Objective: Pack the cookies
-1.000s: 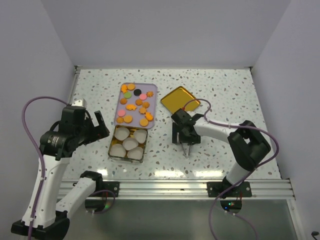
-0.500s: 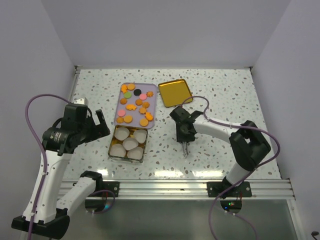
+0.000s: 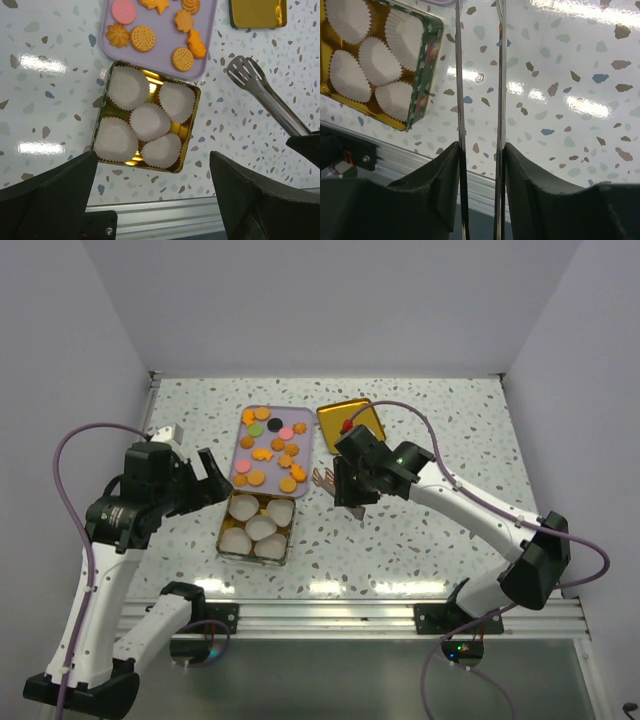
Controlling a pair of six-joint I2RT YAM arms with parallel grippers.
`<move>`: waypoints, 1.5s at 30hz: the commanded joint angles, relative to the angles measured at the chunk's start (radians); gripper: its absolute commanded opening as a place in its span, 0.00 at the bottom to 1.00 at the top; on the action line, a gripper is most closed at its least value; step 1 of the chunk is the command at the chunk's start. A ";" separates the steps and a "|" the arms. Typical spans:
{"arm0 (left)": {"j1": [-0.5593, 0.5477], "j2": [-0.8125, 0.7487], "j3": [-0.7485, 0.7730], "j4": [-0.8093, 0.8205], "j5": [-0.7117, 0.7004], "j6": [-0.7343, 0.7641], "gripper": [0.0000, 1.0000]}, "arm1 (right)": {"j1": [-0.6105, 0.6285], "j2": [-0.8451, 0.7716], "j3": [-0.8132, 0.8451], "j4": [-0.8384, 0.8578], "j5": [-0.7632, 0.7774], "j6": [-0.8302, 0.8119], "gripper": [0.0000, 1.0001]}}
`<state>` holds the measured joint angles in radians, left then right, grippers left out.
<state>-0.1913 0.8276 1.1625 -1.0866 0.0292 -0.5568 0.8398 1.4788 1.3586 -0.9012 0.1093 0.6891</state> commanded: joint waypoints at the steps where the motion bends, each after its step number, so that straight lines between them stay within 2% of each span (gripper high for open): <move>1: -0.004 -0.012 -0.014 0.089 0.061 0.005 1.00 | 0.008 -0.018 0.069 -0.071 -0.040 0.007 0.41; 12: -0.004 -0.044 -0.012 0.100 0.106 0.001 1.00 | 0.073 0.081 0.223 -0.091 -0.033 -0.003 0.41; 28: -0.004 -0.096 0.074 -0.042 0.043 0.014 1.00 | 0.082 0.445 0.640 -0.235 0.075 -0.138 0.44; 45: -0.004 -0.116 0.118 -0.130 -0.011 0.017 1.00 | 0.081 0.626 0.801 -0.288 0.122 -0.224 0.47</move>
<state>-0.1913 0.7193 1.2396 -1.1965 0.0376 -0.5564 0.9173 2.0930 2.1056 -1.1664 0.2161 0.4976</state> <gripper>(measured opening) 0.999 0.474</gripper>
